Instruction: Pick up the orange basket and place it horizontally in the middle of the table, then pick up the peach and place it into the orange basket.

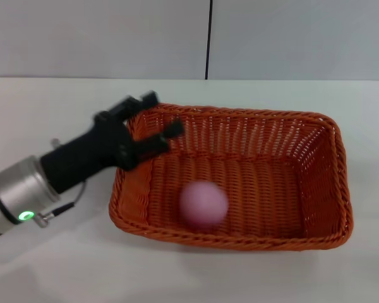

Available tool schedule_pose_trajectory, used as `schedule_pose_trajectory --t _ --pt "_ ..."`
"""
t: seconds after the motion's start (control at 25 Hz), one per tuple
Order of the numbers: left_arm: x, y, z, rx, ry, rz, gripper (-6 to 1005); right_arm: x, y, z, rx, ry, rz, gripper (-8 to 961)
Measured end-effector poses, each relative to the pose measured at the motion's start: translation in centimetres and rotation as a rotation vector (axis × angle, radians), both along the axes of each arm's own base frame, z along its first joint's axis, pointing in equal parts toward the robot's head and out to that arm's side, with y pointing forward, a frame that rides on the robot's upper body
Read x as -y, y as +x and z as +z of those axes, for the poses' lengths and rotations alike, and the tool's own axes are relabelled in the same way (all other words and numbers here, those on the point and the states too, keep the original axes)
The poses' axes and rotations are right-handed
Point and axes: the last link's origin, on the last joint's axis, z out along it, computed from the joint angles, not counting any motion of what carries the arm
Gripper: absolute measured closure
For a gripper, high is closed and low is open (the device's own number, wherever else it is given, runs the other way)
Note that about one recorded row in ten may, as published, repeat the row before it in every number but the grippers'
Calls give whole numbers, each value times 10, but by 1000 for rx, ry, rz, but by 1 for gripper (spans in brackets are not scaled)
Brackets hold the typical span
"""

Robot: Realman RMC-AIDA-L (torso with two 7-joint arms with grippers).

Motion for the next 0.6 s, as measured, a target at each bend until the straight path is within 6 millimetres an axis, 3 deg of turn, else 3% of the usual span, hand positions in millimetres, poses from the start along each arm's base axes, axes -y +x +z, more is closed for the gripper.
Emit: schedule_pose_trajectory --t 0.16,0.32,0.6 --pt "1 -24 23 43 172 132 209 -9 10 13 -42 98 -80 353" --pt "16 -66 53 56 467 351 174 -10 20 25 -70 232 -161 353" --pt "47 -106 82 72 744 579 165 -4 27 10 -105 282 -250 353"
